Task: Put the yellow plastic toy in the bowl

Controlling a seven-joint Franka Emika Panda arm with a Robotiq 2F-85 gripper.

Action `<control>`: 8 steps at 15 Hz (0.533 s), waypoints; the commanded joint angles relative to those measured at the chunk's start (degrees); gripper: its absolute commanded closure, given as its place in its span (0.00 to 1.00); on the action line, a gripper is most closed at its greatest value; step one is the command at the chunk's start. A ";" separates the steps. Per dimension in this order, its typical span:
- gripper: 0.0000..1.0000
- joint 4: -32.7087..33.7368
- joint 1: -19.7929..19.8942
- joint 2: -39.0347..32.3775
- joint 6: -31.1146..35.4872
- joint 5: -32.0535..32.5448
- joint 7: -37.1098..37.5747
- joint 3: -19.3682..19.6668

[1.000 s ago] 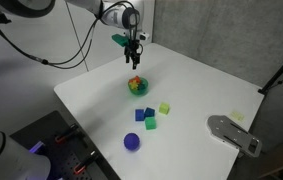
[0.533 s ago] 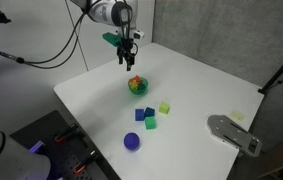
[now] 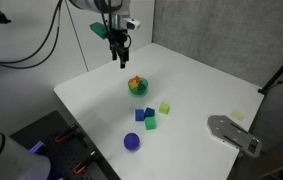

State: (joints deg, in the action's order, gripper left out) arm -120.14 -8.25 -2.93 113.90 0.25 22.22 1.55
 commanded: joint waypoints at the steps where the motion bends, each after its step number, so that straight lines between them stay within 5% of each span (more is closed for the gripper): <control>1: 0.00 -4.13 2.29 8.04 -2.70 1.64 1.83 -1.48; 8: 0.00 -8.34 4.25 17.17 0.90 3.99 -2.48 -3.79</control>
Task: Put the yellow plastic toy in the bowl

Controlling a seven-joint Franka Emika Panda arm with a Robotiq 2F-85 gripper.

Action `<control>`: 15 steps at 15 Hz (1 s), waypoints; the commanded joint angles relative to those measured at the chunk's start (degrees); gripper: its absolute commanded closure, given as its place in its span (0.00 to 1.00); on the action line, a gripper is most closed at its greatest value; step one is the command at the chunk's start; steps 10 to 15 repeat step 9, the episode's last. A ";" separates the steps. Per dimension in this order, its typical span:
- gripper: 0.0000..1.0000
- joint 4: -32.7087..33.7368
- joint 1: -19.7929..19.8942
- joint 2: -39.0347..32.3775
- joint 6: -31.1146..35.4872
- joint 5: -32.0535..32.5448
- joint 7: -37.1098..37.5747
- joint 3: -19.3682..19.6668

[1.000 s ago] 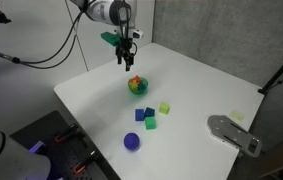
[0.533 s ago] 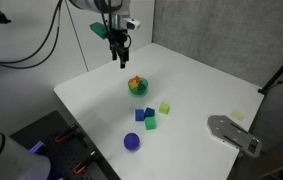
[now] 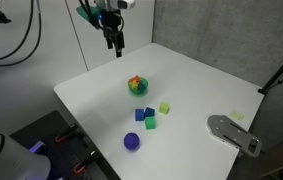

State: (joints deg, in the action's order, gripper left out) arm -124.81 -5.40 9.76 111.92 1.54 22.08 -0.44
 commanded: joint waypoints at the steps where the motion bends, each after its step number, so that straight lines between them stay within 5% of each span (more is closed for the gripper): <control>1: 0.00 -4.56 1.44 5.54 3.99 3.20 -4.12 -1.98; 15: 0.00 -5.92 1.70 6.68 6.05 2.07 -8.04 -2.78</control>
